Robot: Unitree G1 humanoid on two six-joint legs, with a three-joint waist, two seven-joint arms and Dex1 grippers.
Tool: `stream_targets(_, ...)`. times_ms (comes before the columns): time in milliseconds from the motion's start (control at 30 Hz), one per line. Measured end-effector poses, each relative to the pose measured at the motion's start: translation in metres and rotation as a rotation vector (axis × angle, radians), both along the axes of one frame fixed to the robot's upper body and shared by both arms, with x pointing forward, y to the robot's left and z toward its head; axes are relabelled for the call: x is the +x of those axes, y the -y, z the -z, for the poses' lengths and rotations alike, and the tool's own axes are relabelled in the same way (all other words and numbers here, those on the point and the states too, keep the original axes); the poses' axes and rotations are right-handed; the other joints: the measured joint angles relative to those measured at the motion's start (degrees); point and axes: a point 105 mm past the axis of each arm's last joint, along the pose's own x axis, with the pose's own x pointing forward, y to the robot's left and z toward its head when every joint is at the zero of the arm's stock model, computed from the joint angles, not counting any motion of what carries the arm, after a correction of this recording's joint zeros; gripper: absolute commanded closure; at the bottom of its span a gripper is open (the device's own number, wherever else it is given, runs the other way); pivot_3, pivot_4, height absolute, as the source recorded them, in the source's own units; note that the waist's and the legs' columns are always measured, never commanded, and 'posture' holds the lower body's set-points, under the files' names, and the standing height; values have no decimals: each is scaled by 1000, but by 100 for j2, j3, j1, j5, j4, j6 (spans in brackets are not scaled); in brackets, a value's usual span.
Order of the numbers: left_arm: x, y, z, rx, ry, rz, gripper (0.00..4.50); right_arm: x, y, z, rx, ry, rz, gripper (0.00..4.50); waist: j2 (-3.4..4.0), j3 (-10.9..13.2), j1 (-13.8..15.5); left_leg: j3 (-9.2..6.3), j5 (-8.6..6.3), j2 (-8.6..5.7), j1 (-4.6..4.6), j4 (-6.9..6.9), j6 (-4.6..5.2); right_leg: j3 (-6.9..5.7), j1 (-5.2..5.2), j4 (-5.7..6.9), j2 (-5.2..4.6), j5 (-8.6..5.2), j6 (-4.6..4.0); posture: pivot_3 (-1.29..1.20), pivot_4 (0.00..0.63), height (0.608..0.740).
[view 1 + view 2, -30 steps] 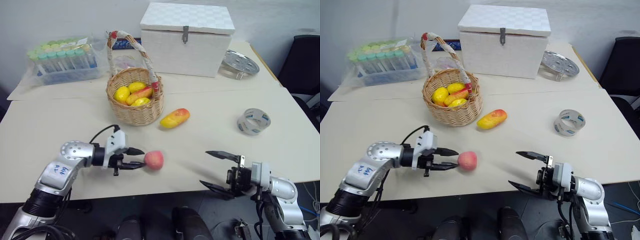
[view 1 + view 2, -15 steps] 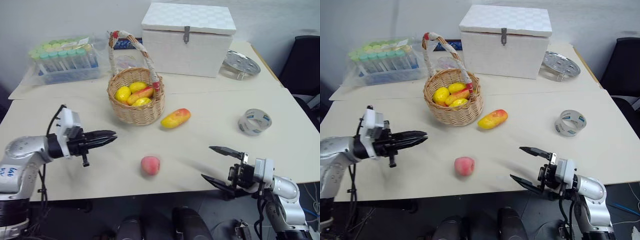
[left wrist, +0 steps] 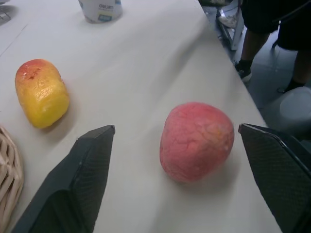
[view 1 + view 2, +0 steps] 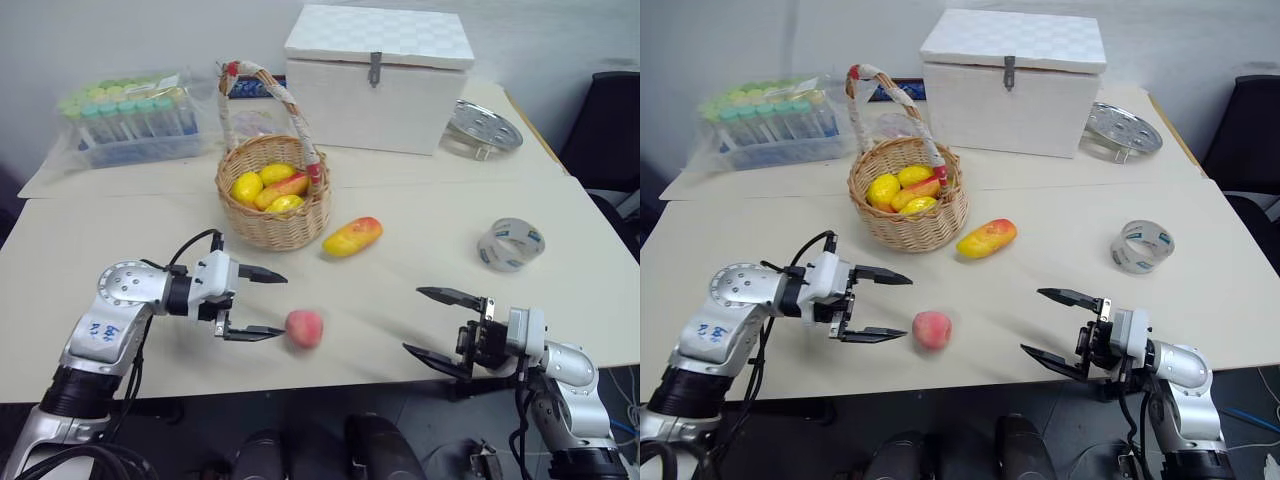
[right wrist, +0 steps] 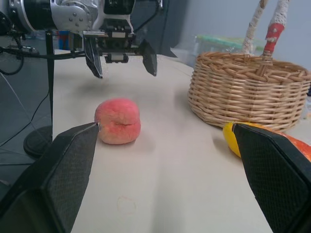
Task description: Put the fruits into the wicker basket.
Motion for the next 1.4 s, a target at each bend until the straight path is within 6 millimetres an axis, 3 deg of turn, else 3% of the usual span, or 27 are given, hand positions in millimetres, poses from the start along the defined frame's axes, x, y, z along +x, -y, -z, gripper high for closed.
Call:
stream_targets(433,5,36,38,96,-80,104,378,-6,1,-1,-9,-9,18,0,-1,0,17,2,-2,2,0,8,4,22,1,-2,53,5,9,0,150,740)
stream_targets(633,-6,40,43,99,-109,133,1622,-8,2,0,-8,-5,23,0,-1,0,-11,2,-2,12,3,6,2,28,0,0,54,4,7,0,150,740)
stream_targets(733,-9,34,41,62,-126,97,1786,-7,3,1,2,-15,34,0,-1,0,-4,0,-1,14,3,7,3,29,0,1,50,4,7,0,150,740)
stream_targets(800,-10,27,28,-41,-146,29,1804,-5,0,-4,49,-28,52,0,-1,1,-13,-3,-2,18,1,7,3,29,-1,4,22,4,7,0,150,740)
stream_targets(900,-1,12,-15,-260,-144,-121,1804,2,-7,-21,160,-39,82,0,-2,1,-9,-11,0,15,2,7,1,22,-2,17,5,2,4,0,150,740)
stream_targets(1033,34,-18,-74,-508,-11,-430,1804,14,-17,-49,278,-26,107,0,-7,4,14,-19,5,-5,2,9,10,12,1,23,-12,4,8,0,150,740)
stream_targets(1133,60,-45,-107,-612,78,-635,1804,24,-26,-68,320,15,101,0,-9,5,21,-18,8,-10,1,9,10,8,1,22,-13,5,10,0,150,740)
stream_targets(1233,91,-57,-114,-618,93,-780,1804,33,-36,-81,329,48,74,0,-10,4,54,-15,21,-14,0,9,-14,0,0,19,-3,6,11,0,150,740)
stream_targets(1367,127,-58,-95,-583,39,-875,1804,41,-44,-80,305,43,56,0,-10,4,126,-6,22,-9,-12,9,-17,-6,-3,10,30,6,12,0,150,740)
stream_targets(1400,132,-60,-89,-579,24,-889,1460,42,-45,-78,297,35,57,0,-10,4,131,-5,22,-7,-19,9,-17,-9,-9,18,33,7,14,0,150,740)
